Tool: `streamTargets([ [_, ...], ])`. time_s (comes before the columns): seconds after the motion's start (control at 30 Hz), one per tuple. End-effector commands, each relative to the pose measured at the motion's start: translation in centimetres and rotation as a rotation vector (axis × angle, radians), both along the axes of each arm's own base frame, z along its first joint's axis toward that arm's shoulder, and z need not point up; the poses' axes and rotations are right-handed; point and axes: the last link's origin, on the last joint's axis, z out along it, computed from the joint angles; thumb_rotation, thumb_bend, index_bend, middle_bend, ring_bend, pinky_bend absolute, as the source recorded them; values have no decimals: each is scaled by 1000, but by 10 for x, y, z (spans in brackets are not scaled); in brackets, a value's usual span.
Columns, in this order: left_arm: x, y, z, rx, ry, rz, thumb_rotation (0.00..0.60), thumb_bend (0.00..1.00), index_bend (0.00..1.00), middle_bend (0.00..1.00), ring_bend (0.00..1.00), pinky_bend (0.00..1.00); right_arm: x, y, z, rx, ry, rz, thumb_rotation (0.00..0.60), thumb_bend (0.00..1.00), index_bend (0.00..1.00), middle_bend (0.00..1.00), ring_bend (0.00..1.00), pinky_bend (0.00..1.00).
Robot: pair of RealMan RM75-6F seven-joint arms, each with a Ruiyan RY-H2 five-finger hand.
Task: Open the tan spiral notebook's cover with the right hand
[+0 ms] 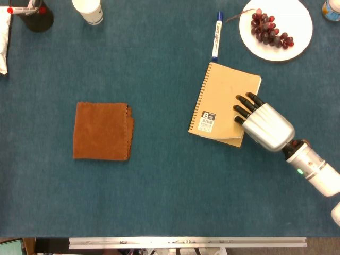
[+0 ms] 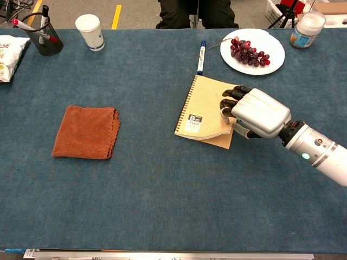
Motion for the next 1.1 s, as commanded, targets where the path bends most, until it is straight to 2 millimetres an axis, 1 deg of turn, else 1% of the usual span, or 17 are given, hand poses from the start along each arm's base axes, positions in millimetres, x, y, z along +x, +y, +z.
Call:
streamTargets([
  [0.03, 0, 0, 0, 0, 0, -1, 600, 462, 0, 0, 0, 11, 0, 0, 2, -4, -8, -1, 600, 510, 685, 390, 208, 216],
  [0.17, 2, 0, 0, -4, -13, -11, 600, 462, 0, 0, 0, 11, -2, 3, 6, 4, -7, 4, 600, 523, 719, 417, 242, 217],
  [0.27, 2, 0, 1, -3, -12, -13, 600, 462, 0, 0, 0, 11, -8, 10, 15, 9, -7, 3, 600, 529, 735, 428, 259, 219],
  [0.4, 3, 0, 0, -2, -12, -14, 600, 462, 0, 0, 0, 11, -17, 21, 38, 1, -21, -1, 600, 530, 746, 437, 267, 219],
  [0.57, 6, 1, -2, -11, -13, -24, 600, 461, 0, 0, 0, 11, -31, 41, 77, -15, -11, -4, 600, 530, 759, 447, 276, 220],
  [0.7, 7, 0, -3, -8, -15, -26, 600, 461, 0, 0, 0, 11, -43, 57, 112, -23, 16, -6, 600, 530, 768, 455, 287, 229],
  [0.83, 7, 0, -3, -10, -16, -19, 600, 462, 0, 0, 0, 11, -42, 60, 132, -42, 25, 5, 600, 530, 774, 461, 295, 235],
  [0.9, 7, 0, -4, -12, -17, -19, 600, 462, 0, 0, 0, 11, -38, 59, 134, -43, 27, 17, 600, 531, 774, 462, 297, 235],
  [0.97, 7, 0, -4, -13, -17, -18, 600, 462, 0, 0, 0, 11, -33, 56, 132, -35, 24, 36, 600, 530, 774, 462, 298, 235],
  [1.1, 7, -1, -2, -14, -17, -15, 600, 462, 0, 0, 0, 11, -15, 47, 117, 6, 5, 94, 600, 529, 774, 462, 300, 235],
])
